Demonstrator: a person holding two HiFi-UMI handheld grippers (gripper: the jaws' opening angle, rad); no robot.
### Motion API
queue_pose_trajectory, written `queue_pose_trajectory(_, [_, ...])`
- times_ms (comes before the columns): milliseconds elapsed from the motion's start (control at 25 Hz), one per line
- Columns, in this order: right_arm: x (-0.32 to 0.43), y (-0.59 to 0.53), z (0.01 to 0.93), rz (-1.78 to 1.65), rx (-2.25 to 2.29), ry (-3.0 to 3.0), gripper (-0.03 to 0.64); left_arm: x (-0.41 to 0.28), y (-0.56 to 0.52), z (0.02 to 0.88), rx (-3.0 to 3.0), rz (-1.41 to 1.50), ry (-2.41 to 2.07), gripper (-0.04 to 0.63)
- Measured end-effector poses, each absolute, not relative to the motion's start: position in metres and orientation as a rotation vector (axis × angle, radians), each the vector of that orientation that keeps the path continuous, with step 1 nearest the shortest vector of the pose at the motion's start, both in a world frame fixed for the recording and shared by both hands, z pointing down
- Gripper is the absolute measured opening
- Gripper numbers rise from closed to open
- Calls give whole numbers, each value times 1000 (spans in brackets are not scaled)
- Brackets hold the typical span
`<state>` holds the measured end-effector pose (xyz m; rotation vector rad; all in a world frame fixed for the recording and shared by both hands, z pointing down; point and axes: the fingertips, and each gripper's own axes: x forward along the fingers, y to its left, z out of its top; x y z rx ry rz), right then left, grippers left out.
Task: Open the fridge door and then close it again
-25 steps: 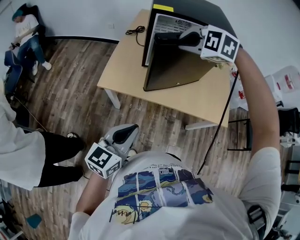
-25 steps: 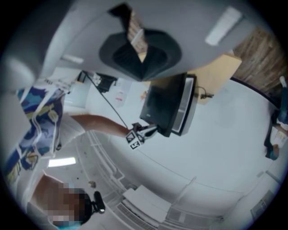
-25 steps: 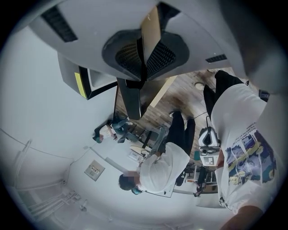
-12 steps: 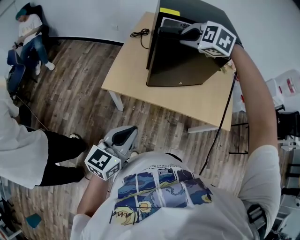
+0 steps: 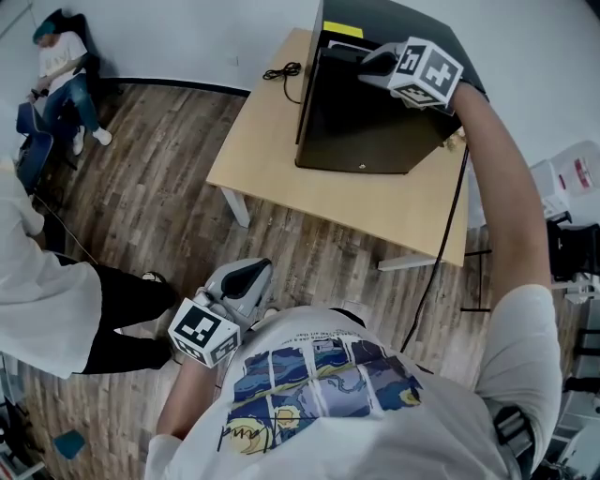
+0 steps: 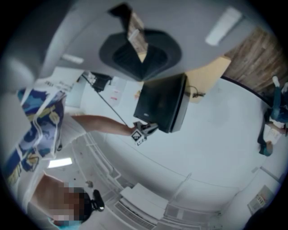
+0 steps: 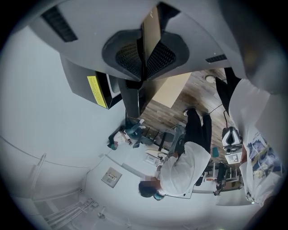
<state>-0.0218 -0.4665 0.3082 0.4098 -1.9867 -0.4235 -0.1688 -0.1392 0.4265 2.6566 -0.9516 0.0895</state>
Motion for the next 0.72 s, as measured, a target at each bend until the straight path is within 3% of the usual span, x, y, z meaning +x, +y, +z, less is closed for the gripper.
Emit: queue_pose_trajectory(720, [-20, -508, 307, -373, 535, -2001, 37, -180, -135, 428, 2623, 94, -1018, 9])
